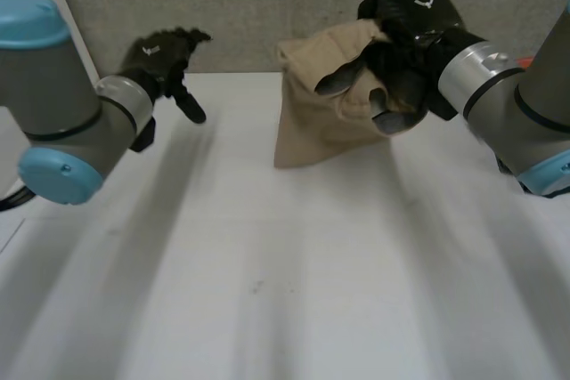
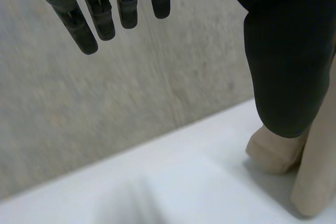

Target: Fold the laundry.

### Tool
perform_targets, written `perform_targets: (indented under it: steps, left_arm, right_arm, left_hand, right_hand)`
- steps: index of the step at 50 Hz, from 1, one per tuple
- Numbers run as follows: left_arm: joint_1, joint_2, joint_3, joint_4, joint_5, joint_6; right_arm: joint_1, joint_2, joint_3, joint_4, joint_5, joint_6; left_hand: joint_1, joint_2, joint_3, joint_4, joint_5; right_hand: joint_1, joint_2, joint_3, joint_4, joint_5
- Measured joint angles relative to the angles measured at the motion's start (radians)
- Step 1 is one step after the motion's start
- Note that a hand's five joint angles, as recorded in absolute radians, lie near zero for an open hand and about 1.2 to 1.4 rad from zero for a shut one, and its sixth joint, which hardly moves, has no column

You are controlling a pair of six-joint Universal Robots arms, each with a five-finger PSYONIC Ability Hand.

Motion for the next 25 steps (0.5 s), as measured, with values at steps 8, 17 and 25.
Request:
perform_targets:
  steps: [8,17,25]
  left_arm:
    - [-0.031,-0.127,0.048,-0.063,0.082,-0.104]
    - [-0.088,-0.214,0.085,-0.118,0.251,-0.258]
    - [-0.043,-0.132,0.072,-0.101,0.225,-0.332]
  right_arm:
    - [0.023,-0.041,0.078,-0.014,-0.057,0.067]
    - [0.038,-0.079,0.165,-0.076,-0.102,0.167]
    - [-0.009,-0.081,0.188,-0.115,-0.138,0.227]
  left_hand:
    - [0.0,0.0,0.0,0.0,0.0]
    - [0.263,0.221,0.198,0.207,0.196]
    - [0.981,0.986,0.958,0.987,0.922]
  right_hand:
    - [0.0,0.0,0.0,0.0,0.0]
    - [0.0,0.0,0.0,0.0,0.0]
    - [0.0,0.0,0.004,0.001,0.0]
